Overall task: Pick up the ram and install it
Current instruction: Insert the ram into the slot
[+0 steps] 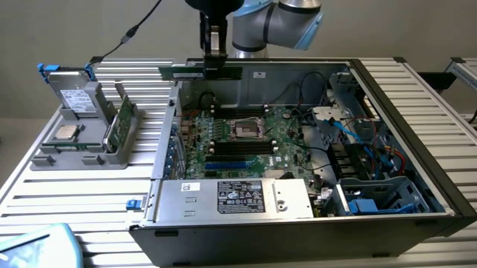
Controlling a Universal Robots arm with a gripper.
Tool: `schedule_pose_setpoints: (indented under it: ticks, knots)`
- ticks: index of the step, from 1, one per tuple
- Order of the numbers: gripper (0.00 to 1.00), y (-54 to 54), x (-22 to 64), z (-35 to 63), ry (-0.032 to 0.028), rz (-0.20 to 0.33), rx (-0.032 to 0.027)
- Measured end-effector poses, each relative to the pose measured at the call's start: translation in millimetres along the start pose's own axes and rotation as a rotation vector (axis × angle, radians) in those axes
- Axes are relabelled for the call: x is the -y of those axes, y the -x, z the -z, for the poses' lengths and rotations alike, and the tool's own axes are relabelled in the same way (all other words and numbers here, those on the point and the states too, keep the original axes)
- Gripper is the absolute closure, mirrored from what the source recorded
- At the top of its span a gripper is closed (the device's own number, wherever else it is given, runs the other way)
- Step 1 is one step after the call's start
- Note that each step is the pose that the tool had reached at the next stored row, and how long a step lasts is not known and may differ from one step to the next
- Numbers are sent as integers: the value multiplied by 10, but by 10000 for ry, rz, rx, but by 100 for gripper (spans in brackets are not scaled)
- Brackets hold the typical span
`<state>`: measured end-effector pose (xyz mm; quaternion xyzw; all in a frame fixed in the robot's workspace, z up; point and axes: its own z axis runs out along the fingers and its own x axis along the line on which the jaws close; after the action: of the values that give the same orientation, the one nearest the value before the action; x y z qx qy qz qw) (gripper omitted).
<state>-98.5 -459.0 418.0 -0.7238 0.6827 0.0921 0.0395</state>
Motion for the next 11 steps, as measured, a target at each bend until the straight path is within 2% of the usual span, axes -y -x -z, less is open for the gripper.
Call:
schedule_pose_setpoints:
  ticks: [5,11]
  knots:
    - [86,-22,231,-34,-1,-3,-65]
    - [86,-54,508,-109,0,-5,-79]
